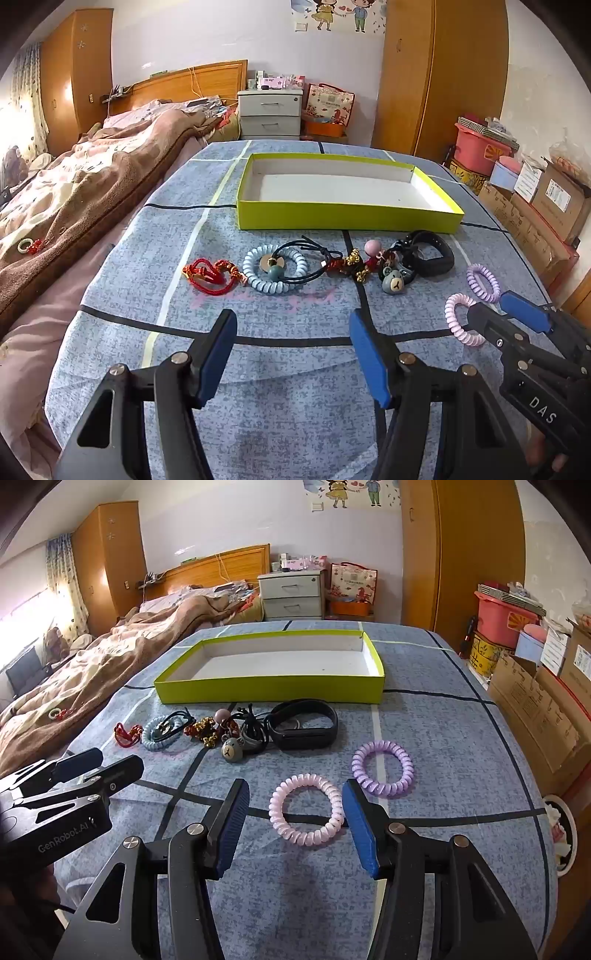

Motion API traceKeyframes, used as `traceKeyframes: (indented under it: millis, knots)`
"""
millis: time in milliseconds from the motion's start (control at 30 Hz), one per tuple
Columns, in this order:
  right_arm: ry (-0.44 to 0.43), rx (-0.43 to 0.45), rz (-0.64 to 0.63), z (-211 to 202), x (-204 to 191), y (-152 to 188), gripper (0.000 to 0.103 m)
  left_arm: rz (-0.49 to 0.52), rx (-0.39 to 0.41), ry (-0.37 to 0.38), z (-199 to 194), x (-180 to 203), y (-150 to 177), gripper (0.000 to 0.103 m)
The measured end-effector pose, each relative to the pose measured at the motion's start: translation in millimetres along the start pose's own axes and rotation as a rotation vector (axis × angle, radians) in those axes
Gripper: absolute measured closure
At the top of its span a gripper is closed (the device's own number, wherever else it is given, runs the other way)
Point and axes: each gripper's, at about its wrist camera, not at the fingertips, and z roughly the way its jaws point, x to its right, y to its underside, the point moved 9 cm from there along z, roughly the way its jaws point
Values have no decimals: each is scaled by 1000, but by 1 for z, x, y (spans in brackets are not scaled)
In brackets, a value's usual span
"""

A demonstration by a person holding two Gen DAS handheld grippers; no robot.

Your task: Organize jewelry

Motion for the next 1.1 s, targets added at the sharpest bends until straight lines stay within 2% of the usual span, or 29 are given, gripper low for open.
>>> traceKeyframes:
  millis: [400, 1100]
  knots:
    - [-7, 1, 3, -1, 3, -1, 50, 30, -6, -19, -4, 4, -1, 38]
    - [0, -5, 1, -2, 0, -1, 50, 21, 1, -24, -6, 5, -2, 38]
